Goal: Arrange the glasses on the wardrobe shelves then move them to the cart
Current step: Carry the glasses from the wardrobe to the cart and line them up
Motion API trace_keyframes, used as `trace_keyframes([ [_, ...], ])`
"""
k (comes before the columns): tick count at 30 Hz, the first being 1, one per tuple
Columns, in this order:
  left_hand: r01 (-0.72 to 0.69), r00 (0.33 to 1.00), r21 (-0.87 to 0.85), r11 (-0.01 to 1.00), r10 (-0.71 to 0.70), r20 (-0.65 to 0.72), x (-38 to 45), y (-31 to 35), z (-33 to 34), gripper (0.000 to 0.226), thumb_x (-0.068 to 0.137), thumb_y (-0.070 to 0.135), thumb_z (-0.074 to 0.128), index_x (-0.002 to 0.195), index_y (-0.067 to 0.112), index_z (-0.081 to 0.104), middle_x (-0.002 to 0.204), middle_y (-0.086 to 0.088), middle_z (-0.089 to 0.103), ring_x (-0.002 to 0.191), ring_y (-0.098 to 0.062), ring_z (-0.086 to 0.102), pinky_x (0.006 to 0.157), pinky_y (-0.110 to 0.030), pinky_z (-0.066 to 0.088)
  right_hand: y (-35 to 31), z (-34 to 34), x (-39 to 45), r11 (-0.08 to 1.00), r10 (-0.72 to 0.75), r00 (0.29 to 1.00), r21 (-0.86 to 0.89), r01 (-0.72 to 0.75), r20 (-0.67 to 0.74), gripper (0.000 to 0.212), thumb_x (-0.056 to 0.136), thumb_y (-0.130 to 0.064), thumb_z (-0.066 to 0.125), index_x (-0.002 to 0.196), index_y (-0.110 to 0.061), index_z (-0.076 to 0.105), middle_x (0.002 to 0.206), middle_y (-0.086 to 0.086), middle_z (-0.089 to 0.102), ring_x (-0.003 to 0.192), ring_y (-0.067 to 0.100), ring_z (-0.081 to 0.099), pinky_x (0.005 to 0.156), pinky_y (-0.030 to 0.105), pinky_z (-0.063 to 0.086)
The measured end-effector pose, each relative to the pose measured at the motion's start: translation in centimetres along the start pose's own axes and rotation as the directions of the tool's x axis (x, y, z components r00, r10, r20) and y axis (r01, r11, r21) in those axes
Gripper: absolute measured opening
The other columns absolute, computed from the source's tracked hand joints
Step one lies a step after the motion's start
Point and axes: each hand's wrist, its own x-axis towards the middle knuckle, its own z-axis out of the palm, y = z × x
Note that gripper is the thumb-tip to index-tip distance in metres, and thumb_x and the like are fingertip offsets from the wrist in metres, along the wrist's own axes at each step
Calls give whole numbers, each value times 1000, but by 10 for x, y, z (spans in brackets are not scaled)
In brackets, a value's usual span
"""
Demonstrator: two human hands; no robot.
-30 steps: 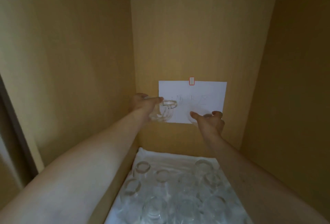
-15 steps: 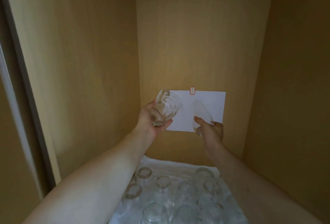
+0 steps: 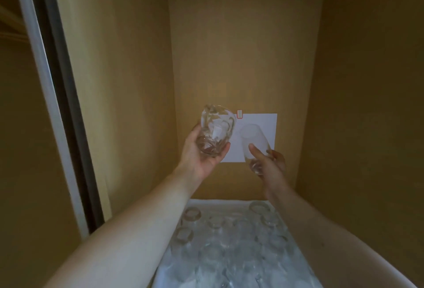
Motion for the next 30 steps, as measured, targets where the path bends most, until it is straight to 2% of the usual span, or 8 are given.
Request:
trace_keyframes([
  [4, 37, 999, 11, 999, -37, 37, -22, 2, -6, 50, 83, 32, 80, 123, 6, 67, 117, -23, 72, 106, -38, 71, 99, -54, 53, -3, -7, -26, 1000, -16, 1000, 7, 16, 1, 82, 71, -22, 92, 139, -15, 48, 122, 20, 67, 89, 27, 68, 68, 30, 53],
  [7, 83, 996, 12, 996, -84, 31, -41, 2, -11, 52, 80, 27, 82, 125, 7, 67, 120, -24, 70, 106, -40, 71, 96, -55, 54, -5, -14, -52, 996, -14, 1000, -89, 13, -11, 92, 74, -25, 89, 151, -14, 40, 103, 16, 75, 77, 22, 69, 74, 33, 53],
  [10, 98, 995, 80, 992, -99, 17, -59, 1, -12, 62, 69, 28, 85, 126, 13, 68, 117, -20, 73, 97, -35, 74, 92, -51, 56, -5, -21, -82, 995, -35, 998, -95, 30, -46, 88, 75, -28, 88, 148, -15, 42, 104, 17, 75, 71, 19, 69, 68, 32, 51],
  [16, 174, 985, 209, 962, -173, -25, -91, -9, -18, 65, 62, 49, 87, 118, 21, 69, 100, -7, 79, 71, -20, 71, 63, -27, 50, -11, -40, -140, 990, -81, 987, -129, 63, -140, 81, 69, -32, 91, 138, -20, 51, 93, 10, 78, 69, 21, 75, 46, 29, 53],
  [19, 227, 974, 188, 956, -225, -29, -107, -18, -20, 55, 71, 44, 86, 115, 17, 68, 99, -12, 78, 88, -27, 71, 70, -33, 56, -13, -53, -165, 987, -94, 977, -146, 66, -194, 81, 57, -38, 94, 127, -23, 56, 100, 3, 77, 81, 28, 77, 62, 38, 61],
  [22, 288, 956, 172, 942, -294, 6, -123, -31, -20, 43, 76, 35, 85, 109, 12, 70, 104, -13, 76, 98, -31, 67, 92, -43, 55, -15, -67, -190, 982, -104, 959, -180, 57, -265, 88, 52, -40, 95, 128, -24, 54, 115, 4, 71, 96, 31, 74, 89, 55, 59],
  [25, 343, 927, 163, 925, -361, 96, -140, -46, -16, 37, 67, 29, 86, 96, 10, 74, 102, -19, 70, 95, -33, 63, 103, -50, 49, -18, -84, -211, 980, -130, 938, -188, 71, -322, 83, 53, -35, 92, 124, -25, 51, 112, 7, 67, 90, 29, 75, 75, 54, 63],
  [30, 439, 846, 206, 874, -480, 232, -161, -77, 1, 29, 78, 35, 80, 93, 11, 74, 97, -11, 74, 78, -29, 71, 82, -47, 57, -26, -116, -236, 983, -172, 918, -122, 137, -358, 80, 48, -24, 92, 120, -23, 57, 108, 7, 71, 79, 19, 76, 60, 35, 61],
])
